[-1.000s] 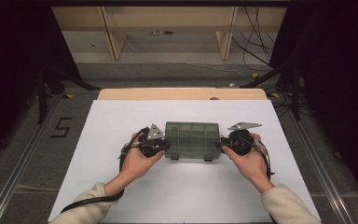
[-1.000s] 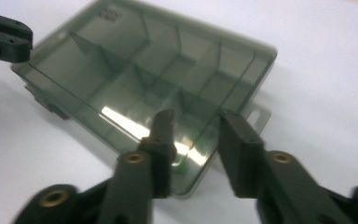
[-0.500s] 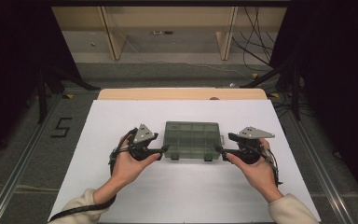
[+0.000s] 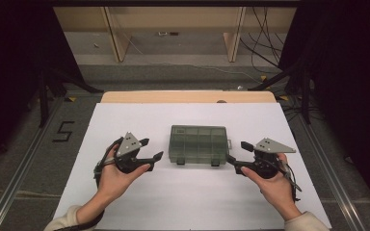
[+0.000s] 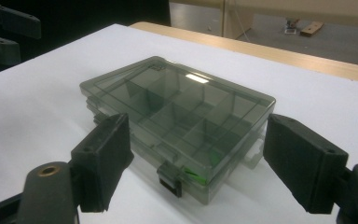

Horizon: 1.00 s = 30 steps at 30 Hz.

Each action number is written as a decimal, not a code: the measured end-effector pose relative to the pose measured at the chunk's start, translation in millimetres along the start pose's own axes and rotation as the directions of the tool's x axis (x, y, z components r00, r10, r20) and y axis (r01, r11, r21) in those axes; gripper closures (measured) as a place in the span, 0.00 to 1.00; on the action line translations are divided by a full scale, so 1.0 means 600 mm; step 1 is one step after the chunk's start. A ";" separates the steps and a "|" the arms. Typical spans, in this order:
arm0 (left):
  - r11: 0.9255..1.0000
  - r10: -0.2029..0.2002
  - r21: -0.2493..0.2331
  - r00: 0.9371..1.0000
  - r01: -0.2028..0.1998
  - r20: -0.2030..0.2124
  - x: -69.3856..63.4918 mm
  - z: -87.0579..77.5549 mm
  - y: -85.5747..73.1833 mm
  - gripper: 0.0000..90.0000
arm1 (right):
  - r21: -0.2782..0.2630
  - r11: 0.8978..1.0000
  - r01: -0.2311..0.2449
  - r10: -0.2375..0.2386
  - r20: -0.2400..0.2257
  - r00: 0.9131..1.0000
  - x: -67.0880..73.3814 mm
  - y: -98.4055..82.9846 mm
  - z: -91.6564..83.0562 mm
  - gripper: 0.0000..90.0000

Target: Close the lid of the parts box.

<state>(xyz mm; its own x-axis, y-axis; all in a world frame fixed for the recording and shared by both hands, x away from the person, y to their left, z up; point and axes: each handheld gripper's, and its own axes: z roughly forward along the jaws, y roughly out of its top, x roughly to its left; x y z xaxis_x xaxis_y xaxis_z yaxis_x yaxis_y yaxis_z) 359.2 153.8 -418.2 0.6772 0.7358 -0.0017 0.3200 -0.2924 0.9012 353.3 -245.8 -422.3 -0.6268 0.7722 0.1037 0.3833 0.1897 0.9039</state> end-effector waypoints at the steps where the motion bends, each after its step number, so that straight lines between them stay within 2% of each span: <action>1: 1.000 0.021 -0.008 1.000 -0.021 -0.016 0.005 -0.006 -0.001 0.34 | 0.014 1.000 0.008 -0.008 0.011 1.000 0.000 0.000 -0.005 0.27; 2: 0.999 0.038 -0.016 0.999 -0.038 -0.011 0.009 -0.010 -0.003 0.34 | 0.000 1.000 -0.003 0.003 0.004 1.000 0.000 -0.003 -0.007 0.27; 3: 1.000 0.002 -0.011 1.000 -0.002 -0.004 0.006 -0.015 -0.006 0.34 | -0.009 1.000 0.000 0.000 0.009 1.000 0.000 -0.005 -0.009 0.27; 5: 0.999 0.032 -0.023 0.999 -0.033 -0.014 0.013 -0.024 -0.007 0.34 | -0.003 1.000 0.000 0.000 0.016 1.000 0.001 -0.006 -0.016 0.27; 7: 1.000 0.016 -0.024 1.000 -0.016 -0.019 0.012 -0.034 -0.011 0.34 | -0.002 1.000 0.006 -0.006 0.018 1.000 0.001 -0.008 -0.023 0.27; 8: 0.999 0.013 -0.031 1.000 -0.014 -0.018 0.013 -0.037 -0.012 0.34 | -0.014 1.000 -0.008 0.008 0.003 1.000 0.003 -0.009 -0.024 0.27; 9: 0.999 0.007 -0.036 1.000 -0.007 -0.023 0.014 -0.043 -0.015 0.34 | -0.017 1.000 0.001 -0.001 0.010 1.000 0.003 -0.011 -0.025 0.27; 10: 0.999 0.025 -0.040 0.999 -0.026 -0.023 0.017 -0.048 -0.016 0.34 | -0.014 1.000 -0.002 0.002 0.009 1.000 0.004 -0.012 -0.029 0.27; 12: 0.999 0.006 -0.045 1.000 -0.007 -0.026 0.018 -0.057 -0.022 0.34 | -0.029 1.000 0.008 -0.008 0.009 1.000 0.005 -0.015 -0.032 0.27; 15: 0.999 0.004 -0.051 1.000 -0.005 -0.031 0.020 -0.070 -0.029 0.34 | -0.018 1.000 0.021 -0.021 0.009 1.000 0.008 -0.017 -0.042 0.27; 16: 0.998 -0.001 -0.058 0.999 -0.001 -0.032 0.020 -0.074 -0.032 0.34 | -0.029 0.999 0.021 -0.021 -0.002 1.000 0.009 -0.017 -0.042 0.27; 17: 0.998 0.010 -0.058 0.999 -0.012 -0.036 0.022 -0.078 -0.034 0.34 | -0.032 0.999 0.012 -0.012 -0.007 1.000 0.011 -0.018 -0.045 0.27; 18: 0.998 0.006 -0.061 0.999 -0.008 -0.037 0.022 -0.081 -0.036 0.34 | -0.034 0.999 0.024 -0.024 0.002 1.000 0.011 -0.018 -0.047 0.27; 19: 0.998 -0.005 -0.067 0.999 0.003 -0.033 0.022 -0.085 -0.039 0.34 | -0.042 0.999 0.017 -0.017 -0.010 1.000 0.013 -0.019 -0.047 0.27; 20: 0.998 0.008 -0.068 0.999 -0.010 -0.037 0.024 -0.089 -0.040 0.34 | -0.018 0.999 0.035 -0.035 0.003 0.999 0.013 -0.018 -0.054 0.27; 22: 0.997 0.007 -0.077 0.999 -0.011 -0.050 0.027 -0.096 -0.043 0.34 | -0.042 0.999 0.032 -0.032 -0.004 0.999 0.014 -0.020 -0.053 0.27; 23: 0.996 0.001 -0.086 0.999 -0.005 -0.050 0.028 -0.097 -0.045 0.34 | -0.050 0.998 0.028 -0.029 -0.019 0.999 0.015 -0.021 -0.054 0.27; 26: 0.996 -0.023 -0.091 0.998 0.017 -0.060 0.027 -0.099 -0.048 0.35 | -0.067 0.997 0.030 -0.032 -0.016 0.999 0.015 -0.021 -0.054 0.27; 28: 0.995 -0.008 -0.104 0.999 0.003 -0.050 0.027 -0.096 -0.048 0.35 | -0.069 0.997 0.030 -0.031 -0.016 0.999 0.015 -0.021 -0.053 0.26; 30: 0.995 -0.018 -0.100 0.998 0.012 -0.059 0.023 -0.096 -0.048 0.35 | -0.070 0.997 0.032 -0.033 -0.019 0.999 0.015 -0.021 -0.053 0.26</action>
<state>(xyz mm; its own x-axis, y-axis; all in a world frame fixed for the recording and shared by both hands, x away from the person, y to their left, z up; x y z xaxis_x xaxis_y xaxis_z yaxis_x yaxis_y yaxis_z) 321.5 207.7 -419.0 0.6306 0.7761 0.0076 0.2607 -0.2210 0.9398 321.1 -260.4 -419.3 -0.6522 0.7537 0.0814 0.3144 0.1711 0.9337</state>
